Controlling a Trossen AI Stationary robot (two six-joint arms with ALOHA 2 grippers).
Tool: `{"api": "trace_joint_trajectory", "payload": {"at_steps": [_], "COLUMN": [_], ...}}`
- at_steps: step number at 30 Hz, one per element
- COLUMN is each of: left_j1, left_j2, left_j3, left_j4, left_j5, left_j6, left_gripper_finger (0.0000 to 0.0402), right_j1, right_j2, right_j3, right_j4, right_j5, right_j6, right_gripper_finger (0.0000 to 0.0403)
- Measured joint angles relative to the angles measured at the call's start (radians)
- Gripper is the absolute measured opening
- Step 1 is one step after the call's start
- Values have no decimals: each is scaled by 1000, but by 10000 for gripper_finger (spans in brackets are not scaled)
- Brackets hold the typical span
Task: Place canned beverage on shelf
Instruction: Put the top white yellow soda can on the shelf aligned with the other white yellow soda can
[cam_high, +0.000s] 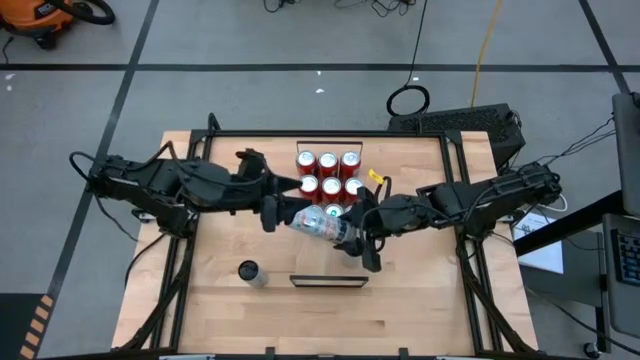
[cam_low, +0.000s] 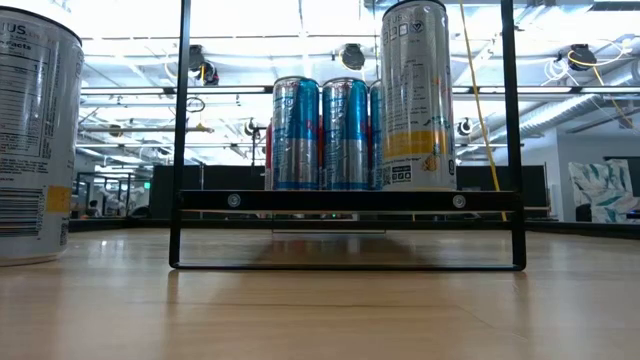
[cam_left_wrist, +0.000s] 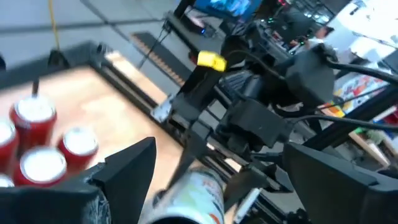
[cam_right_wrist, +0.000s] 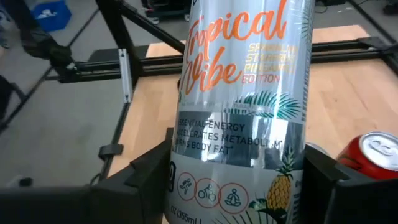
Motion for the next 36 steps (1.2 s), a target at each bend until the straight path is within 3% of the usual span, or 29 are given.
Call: {"api": "trace_joint_trajectory", "payload": {"at_steps": [8, 13, 20, 36], "left_j1": [-23, -77, -112, -74], "left_j2": [-57, -78, -78, -72], "left_j3": [0, 0, -1, -2], "left_j4": [39, 11, -63, -34], "left_j5": [7, 23, 20, 67], "left_j6": [315, 405, 415, 462], "left_gripper_finger": [352, 352, 352, 352], "right_j1": [-19, -28, -33, -32], "right_j2": [-38, -51, -49, -47], "right_j3": [0, 0, 0, 0], "right_j4": [12, 46, 156, 181], "right_j5": [-68, -72, -147, -148], "right_j6": [54, 73, 76, 74], "right_gripper_finger": [226, 225, 224, 226]}}
